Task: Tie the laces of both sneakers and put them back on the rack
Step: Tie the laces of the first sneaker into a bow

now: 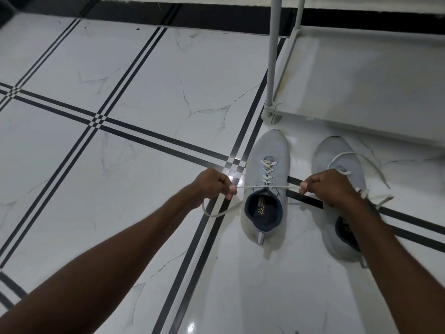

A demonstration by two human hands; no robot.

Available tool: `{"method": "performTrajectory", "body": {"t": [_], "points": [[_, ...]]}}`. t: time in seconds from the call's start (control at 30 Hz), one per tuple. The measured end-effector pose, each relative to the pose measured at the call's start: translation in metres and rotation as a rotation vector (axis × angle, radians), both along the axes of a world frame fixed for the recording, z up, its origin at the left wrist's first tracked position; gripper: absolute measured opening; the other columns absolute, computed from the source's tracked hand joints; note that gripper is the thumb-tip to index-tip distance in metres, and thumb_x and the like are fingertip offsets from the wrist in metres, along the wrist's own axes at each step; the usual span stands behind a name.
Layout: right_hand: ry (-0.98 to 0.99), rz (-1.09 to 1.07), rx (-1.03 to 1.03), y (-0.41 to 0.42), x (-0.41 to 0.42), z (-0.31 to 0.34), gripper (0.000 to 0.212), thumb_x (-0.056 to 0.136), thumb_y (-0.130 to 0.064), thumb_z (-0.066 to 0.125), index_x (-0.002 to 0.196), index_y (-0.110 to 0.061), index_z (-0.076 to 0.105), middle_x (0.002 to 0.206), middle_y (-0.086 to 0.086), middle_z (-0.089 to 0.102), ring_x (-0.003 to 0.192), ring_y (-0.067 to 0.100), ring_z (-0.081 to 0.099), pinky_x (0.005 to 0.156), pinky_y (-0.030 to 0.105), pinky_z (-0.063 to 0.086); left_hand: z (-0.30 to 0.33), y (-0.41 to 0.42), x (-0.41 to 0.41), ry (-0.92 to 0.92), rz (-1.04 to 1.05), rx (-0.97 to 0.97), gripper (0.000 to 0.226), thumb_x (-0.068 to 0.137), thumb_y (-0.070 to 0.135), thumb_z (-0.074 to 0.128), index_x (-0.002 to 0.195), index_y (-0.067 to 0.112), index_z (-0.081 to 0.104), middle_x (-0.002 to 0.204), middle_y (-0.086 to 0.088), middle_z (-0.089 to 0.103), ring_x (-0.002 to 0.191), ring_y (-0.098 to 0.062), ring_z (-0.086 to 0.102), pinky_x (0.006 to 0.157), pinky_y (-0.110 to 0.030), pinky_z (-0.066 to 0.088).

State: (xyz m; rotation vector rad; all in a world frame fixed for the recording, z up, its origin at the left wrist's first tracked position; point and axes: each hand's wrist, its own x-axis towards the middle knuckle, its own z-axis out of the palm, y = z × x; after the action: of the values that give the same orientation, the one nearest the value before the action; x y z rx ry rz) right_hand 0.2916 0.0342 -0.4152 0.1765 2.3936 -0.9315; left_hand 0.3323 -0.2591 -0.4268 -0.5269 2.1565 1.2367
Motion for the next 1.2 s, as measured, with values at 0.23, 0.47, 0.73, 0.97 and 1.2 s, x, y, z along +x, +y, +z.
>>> {"method": "performTrajectory", "body": {"t": [0.23, 0.47, 0.73, 0.97, 1.2], "points": [[0.084, -0.023, 0.200, -0.001, 0.007, -0.020, 0.032, 0.082, -0.029, 0.069, 0.050, -0.025, 0.066, 0.063, 0.004, 0.067, 0.072, 0.028, 0.066, 0.068, 0.032, 0.050, -0.004, -0.002, 0.003, -0.008, 0.042, -0.002, 0.014, 0.083, 0.015, 0.076, 0.079, 0.001, 0.077, 0.086, -0.009, 0.078, 0.082, -0.010, 0.069, 0.062, -0.021, 0.043], [-0.152, -0.052, -0.254, 0.012, -0.001, 0.004, 0.032, 0.097, -0.020, 0.054, 0.069, -0.008, 0.064, 0.055, 0.009, 0.053, 0.036, 0.012, 0.037, 0.041, 0.020, 0.029, 0.022, -0.042, 0.001, 0.002, 0.025, 0.249, 0.025, 0.090, 0.035, 0.068, 0.091, 0.010, 0.075, 0.083, -0.006, 0.069, 0.076, -0.014, 0.062, 0.071, -0.024, 0.052], [-0.236, -0.120, -0.822, -0.021, -0.002, 0.031, 0.023, 0.100, -0.009, 0.041, 0.086, 0.001, 0.057, 0.110, 0.017, 0.074, 0.080, 0.027, 0.064, 0.069, 0.035, 0.047, 0.045, 0.011, -0.025, -0.012, 0.059, 0.701, 0.024, 0.103, 0.017, 0.046, 0.087, 0.019, 0.064, 0.128, -0.020, 0.065, 0.127, -0.031, 0.058, 0.110, -0.045, 0.039], [0.037, -0.062, -0.632, -0.048, 0.014, 0.013, 0.021, 0.100, -0.009, 0.048, 0.089, -0.013, 0.066, 0.074, 0.009, 0.068, 0.051, 0.021, 0.051, 0.053, 0.028, 0.043, 0.028, 0.044, -0.033, 0.080, 0.084, 0.492, 0.019, 0.095, 0.026, 0.063, 0.104, 0.015, 0.075, 0.079, -0.001, 0.063, 0.072, -0.010, 0.056, 0.064, -0.022, 0.044], [0.121, 0.039, -0.420, -0.063, 0.016, 0.003, 0.035, 0.097, 0.001, 0.035, 0.102, -0.027, 0.055, 0.070, 0.009, 0.059, 0.048, 0.018, 0.049, 0.046, 0.029, 0.042, 0.004, 0.047, -0.040, 0.027, 0.117, 0.512, 0.028, 0.095, 0.000, 0.051, 0.119, 0.004, 0.066, 0.088, -0.007, 0.068, 0.072, -0.011, 0.058, 0.064, -0.024, 0.042]]}}
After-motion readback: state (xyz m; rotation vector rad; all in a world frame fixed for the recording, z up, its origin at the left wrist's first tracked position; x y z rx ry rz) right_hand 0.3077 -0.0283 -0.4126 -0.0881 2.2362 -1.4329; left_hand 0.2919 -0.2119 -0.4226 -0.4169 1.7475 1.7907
